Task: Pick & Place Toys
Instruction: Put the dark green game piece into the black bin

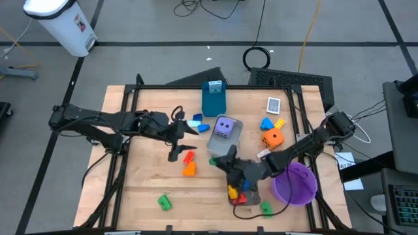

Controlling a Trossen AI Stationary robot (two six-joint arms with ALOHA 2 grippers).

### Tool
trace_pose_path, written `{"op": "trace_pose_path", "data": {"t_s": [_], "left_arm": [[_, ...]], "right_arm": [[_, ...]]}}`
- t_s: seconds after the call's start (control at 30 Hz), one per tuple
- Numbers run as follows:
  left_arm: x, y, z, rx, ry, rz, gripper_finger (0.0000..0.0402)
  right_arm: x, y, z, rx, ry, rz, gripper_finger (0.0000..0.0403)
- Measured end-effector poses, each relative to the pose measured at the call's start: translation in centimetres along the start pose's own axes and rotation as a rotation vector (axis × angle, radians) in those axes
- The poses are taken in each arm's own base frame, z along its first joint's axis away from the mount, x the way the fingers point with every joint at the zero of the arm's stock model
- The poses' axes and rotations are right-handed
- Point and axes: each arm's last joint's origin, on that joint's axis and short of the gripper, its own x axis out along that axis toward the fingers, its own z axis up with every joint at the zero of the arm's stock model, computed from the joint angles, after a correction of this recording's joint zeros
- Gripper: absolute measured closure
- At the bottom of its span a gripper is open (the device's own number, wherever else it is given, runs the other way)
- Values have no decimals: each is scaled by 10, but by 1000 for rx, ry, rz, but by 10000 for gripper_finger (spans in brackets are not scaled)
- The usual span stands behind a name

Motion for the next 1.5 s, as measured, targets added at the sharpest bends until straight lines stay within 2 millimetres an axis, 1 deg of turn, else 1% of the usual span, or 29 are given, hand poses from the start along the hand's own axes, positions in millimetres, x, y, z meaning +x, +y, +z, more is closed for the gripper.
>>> {"op": "trace_pose_path", "data": {"t_s": [0.1,0.17,0.23,0.3,0.37,0.43,0.5,0.57,0.67,0.8,0.9,1.03,1.1,1.23,1.33,1.5], "left_arm": [[4,1,-5,-13,3,38,144],[16,0,-12,-35,-44,41,144],[30,-2,-26,-47,-82,28,144],[44,-5,-35,-44,-168,11,144],[54,-8,-45,-21,-239,11,144],[64,-9,-48,2,-341,16,144],[73,-10,-54,11,-395,21,144],[82,-10,-50,5,-489,26,144],[91,-11,-51,-36,-564,18,144],[101,-13,-56,-57,-592,4,144],[103,-13,-52,-58,-618,-5,144],[103,-13,-47,-111,-631,-23,144],[103,-13,-47,-144,-633,-33,144],[103,-13,-47,-193,-628,-49,144],[104,-13,-47,-197,-625,-50,144],[103,-13,-47,-198,-627,-50,144]], "right_arm": [[-8,7,3,37,2,40,317],[-13,9,5,74,7,64,317],[-21,10,6,106,28,74,317],[-30,8,8,144,49,55,317],[-41,4,11,181,64,19,317],[-54,1,16,221,63,0,317],[-65,-4,20,301,33,-1,317],[-79,-6,24,370,12,21,317],[-94,-5,25,465,11,63,318],[-111,5,21,541,50,140,317],[-119,14,20,597,75,234,315],[-119,25,19,669,101,355,315],[-116,31,13,681,120,354,314],[-104,44,0,699,141,367,313],[-92,52,-8,746,127,398,313],[-78,60,-20,775,142,366,313]]}}
